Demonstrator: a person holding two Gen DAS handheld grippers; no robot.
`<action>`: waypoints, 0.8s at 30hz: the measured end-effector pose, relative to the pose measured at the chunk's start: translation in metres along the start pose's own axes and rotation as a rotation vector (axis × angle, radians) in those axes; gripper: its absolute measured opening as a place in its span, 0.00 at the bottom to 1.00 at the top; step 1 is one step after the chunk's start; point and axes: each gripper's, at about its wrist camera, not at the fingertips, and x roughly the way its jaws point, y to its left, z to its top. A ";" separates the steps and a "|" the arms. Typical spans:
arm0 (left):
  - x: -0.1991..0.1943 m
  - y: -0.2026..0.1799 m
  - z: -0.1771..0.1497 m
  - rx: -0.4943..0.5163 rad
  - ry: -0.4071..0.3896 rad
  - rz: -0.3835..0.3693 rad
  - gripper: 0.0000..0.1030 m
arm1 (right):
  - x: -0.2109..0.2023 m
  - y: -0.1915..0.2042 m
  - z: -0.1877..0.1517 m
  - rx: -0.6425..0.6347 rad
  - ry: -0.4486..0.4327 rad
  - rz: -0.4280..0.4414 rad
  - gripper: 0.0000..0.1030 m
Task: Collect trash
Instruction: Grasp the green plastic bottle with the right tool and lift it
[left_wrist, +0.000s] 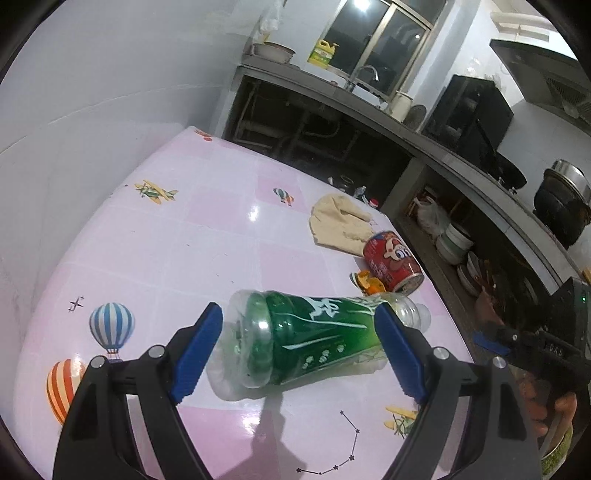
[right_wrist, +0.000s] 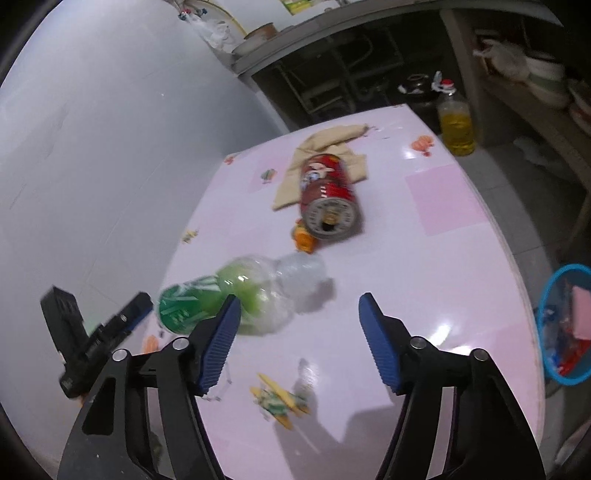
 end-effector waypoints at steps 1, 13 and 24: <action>-0.001 0.001 0.000 -0.005 -0.002 0.002 0.78 | 0.002 0.002 0.003 0.003 -0.002 -0.002 0.56; -0.030 0.001 -0.012 0.035 -0.064 -0.095 0.75 | 0.060 0.032 0.053 -0.075 0.011 -0.009 0.46; -0.023 -0.017 -0.038 0.100 0.049 -0.265 0.74 | 0.109 0.045 0.060 -0.181 0.173 0.065 0.56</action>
